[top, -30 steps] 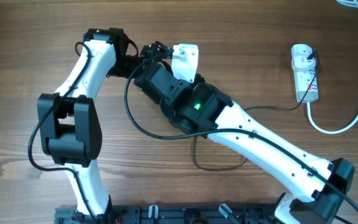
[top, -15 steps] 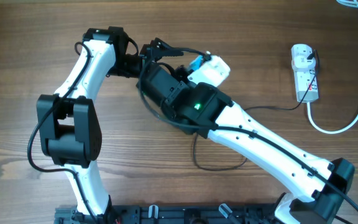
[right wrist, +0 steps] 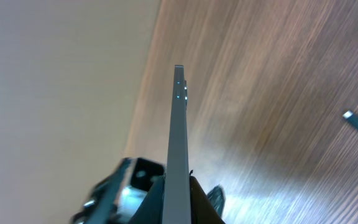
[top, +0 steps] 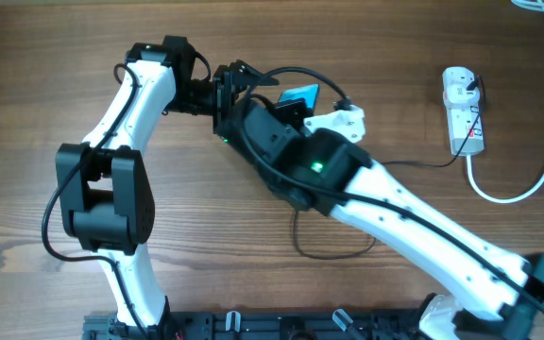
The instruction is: Plug charger to phone and switch on socket
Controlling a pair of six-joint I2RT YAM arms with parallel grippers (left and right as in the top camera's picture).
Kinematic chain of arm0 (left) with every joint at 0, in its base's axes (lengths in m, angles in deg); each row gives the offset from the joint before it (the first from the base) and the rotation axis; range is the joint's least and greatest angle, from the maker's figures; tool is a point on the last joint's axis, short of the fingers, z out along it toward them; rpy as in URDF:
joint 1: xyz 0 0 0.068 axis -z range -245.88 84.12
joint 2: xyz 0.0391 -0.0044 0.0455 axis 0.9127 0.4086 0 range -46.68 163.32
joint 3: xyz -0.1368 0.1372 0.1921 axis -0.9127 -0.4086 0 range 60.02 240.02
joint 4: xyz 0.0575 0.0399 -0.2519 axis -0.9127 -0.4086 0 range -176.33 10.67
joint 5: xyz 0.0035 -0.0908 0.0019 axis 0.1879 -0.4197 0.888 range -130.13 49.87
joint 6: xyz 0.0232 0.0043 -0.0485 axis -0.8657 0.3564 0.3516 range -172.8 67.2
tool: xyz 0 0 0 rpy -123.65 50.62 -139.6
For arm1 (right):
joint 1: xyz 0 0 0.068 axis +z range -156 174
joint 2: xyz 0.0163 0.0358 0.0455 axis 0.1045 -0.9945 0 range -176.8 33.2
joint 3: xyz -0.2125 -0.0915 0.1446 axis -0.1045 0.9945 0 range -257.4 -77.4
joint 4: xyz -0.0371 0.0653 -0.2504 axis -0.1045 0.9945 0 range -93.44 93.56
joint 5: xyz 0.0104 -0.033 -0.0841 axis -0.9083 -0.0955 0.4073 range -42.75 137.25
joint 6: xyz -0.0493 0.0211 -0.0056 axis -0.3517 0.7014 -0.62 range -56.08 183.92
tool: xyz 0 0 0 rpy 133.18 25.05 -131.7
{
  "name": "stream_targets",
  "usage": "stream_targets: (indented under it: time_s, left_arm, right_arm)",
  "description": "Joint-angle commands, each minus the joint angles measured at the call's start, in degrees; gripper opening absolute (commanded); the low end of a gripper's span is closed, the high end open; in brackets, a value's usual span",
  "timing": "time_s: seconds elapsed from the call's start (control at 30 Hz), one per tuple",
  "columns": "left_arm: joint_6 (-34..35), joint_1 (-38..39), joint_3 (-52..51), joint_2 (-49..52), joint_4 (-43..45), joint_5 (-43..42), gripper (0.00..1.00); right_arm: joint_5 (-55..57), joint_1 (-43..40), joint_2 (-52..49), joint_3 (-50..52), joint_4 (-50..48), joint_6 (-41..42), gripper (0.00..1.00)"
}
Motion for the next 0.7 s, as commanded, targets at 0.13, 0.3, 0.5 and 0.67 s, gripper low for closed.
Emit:
stream_targets:
  time_s: [0.13, 0.3, 0.5, 0.67]
  left_arm:
    - [5.9, 0.2, 0.0, -1.6, 0.2, -1.2, 0.76]
    - [7.5, 0.2, 0.0, -1.6, 0.2, -1.2, 0.75]
    - [8.3, 0.2, 0.0, -1.6, 0.2, -1.3, 0.75]
    - [8.3, 0.2, 0.0, -1.6, 0.1, -1.3, 0.71]
  right_arm:
    - [-5.0, 0.0, 3.5, -1.0, -1.5, 1.8, 0.04]
    - [-6.6, 0.0, 3.5, -1.0, -1.9, 1.9, 0.04]
    - [-7.6, 0.0, 2.6, -0.8, -2.6, 1.9, 0.05]
    - [-8.0, 0.0, 1.2, -0.3, -4.5, 1.9, 0.04]
